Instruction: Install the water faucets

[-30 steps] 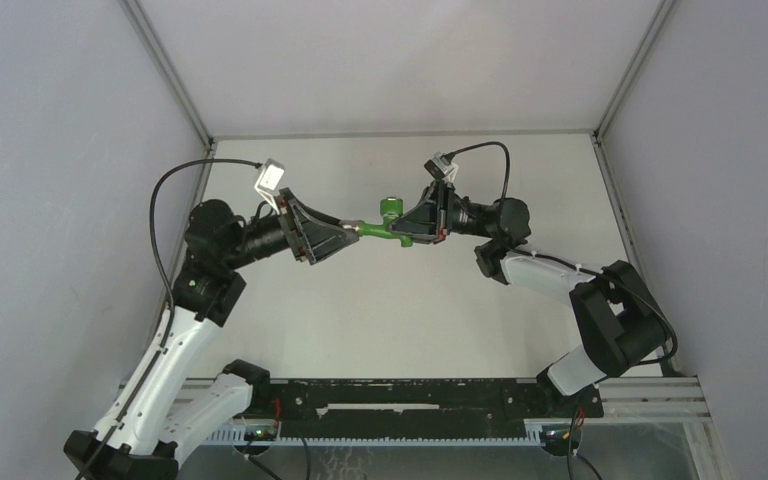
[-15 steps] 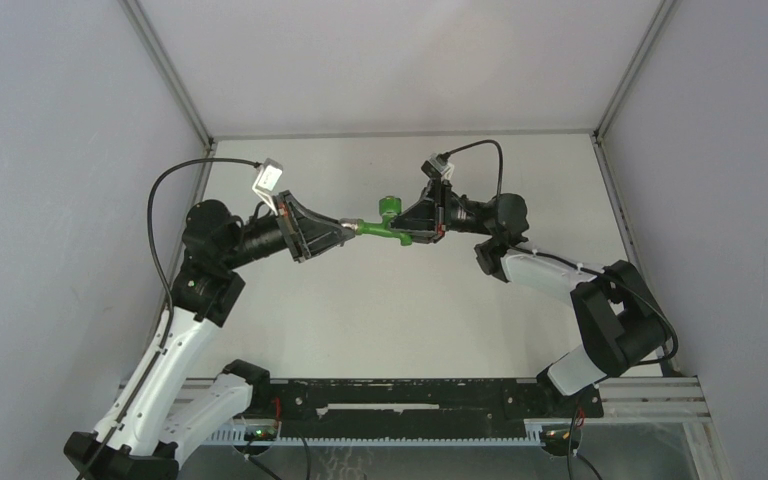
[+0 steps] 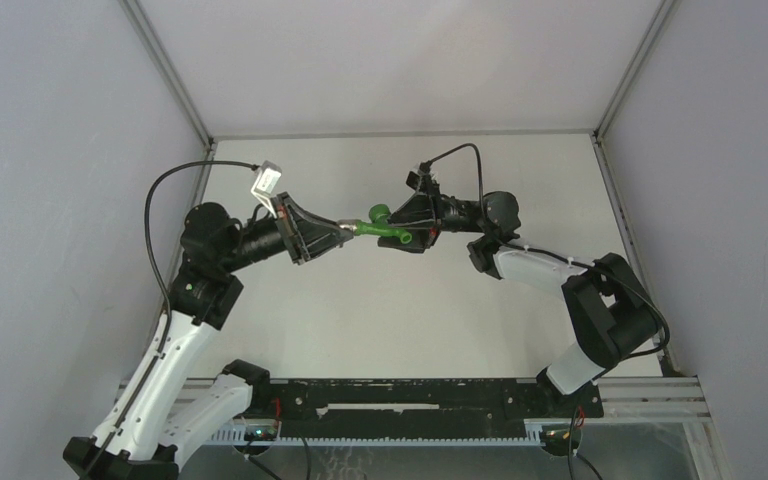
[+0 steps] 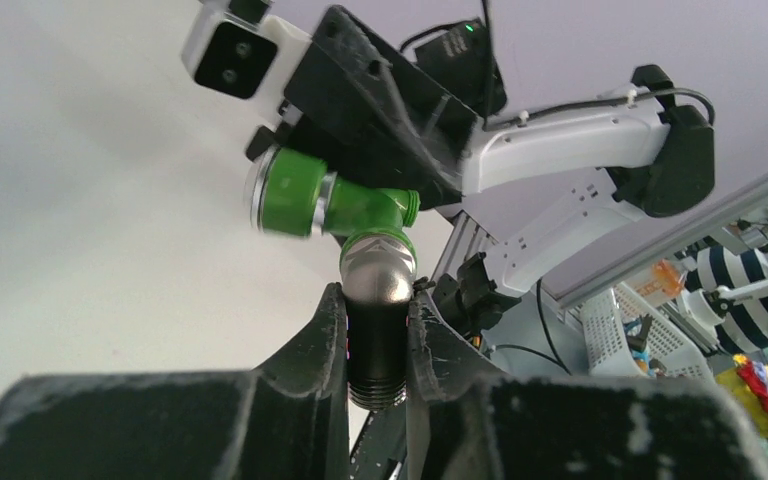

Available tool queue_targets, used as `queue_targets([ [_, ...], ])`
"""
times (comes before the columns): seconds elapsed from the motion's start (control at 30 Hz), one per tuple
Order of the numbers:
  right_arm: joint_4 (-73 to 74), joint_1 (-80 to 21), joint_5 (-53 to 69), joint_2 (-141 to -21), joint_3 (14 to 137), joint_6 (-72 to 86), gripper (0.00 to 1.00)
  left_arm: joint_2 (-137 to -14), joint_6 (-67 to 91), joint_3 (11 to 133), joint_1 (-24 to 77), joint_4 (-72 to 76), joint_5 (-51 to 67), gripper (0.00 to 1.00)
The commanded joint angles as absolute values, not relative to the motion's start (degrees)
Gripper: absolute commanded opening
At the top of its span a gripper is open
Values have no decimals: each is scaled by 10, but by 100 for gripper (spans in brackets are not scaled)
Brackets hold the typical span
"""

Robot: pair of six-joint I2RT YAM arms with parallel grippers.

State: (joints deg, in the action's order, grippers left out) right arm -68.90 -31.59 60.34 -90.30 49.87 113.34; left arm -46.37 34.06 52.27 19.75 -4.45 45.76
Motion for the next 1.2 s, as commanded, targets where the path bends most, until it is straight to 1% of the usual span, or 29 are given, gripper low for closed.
queue_targets([
  [0.0,-747,-329,604,-906,516,1173,72,-486,436,511,183,22,425,0],
  [0.03,-737,-329,604,-903,510,1164,78,-493,481,500,177,62,432,0],
  [0.1,-725,-325,606,-897,503,1147,84,-503,547,482,168,130,440,0],
  [0.13,-712,-321,610,-891,501,1135,90,-505,560,477,165,146,439,0],
  [0.23,-621,-308,625,-853,490,1063,99,-508,572,474,158,145,438,0],
  [0.33,-466,-290,639,-798,484,943,100,-504,584,477,150,138,441,0],
  [0.47,-195,-265,627,-708,508,676,100,-500,597,491,142,117,433,0],
  [0.5,-139,-262,610,-684,518,597,100,-500,604,494,142,118,431,0],
  [0.53,-100,-263,555,-656,519,510,100,-497,612,496,142,119,430,0],
  [0.57,-91,-270,492,-622,510,438,100,-495,621,497,142,123,429,0],
  [0.6,-117,-285,428,-575,484,378,100,-493,627,499,142,127,429,0],
  [0.67,-248,-323,335,-514,405,281,100,-490,636,502,142,129,431,0],
  [0.7,-316,-351,291,-497,355,237,100,-489,640,502,142,130,432,0],
  [0.73,-360,-365,259,-492,338,195,100,-488,646,502,142,134,432,0],
  [0.8,-399,-366,269,-518,340,157,100,-486,658,499,142,146,433,0],
  [0.93,-504,-361,330,-606,350,188,100,-483,672,499,142,155,438,0],
  [1.03,-595,-372,334,-659,351,200,100,-479,676,496,142,158,440,0],
  [1.17,-659,-386,354,-722,367,205,100,-475,677,493,142,160,442,0],
])
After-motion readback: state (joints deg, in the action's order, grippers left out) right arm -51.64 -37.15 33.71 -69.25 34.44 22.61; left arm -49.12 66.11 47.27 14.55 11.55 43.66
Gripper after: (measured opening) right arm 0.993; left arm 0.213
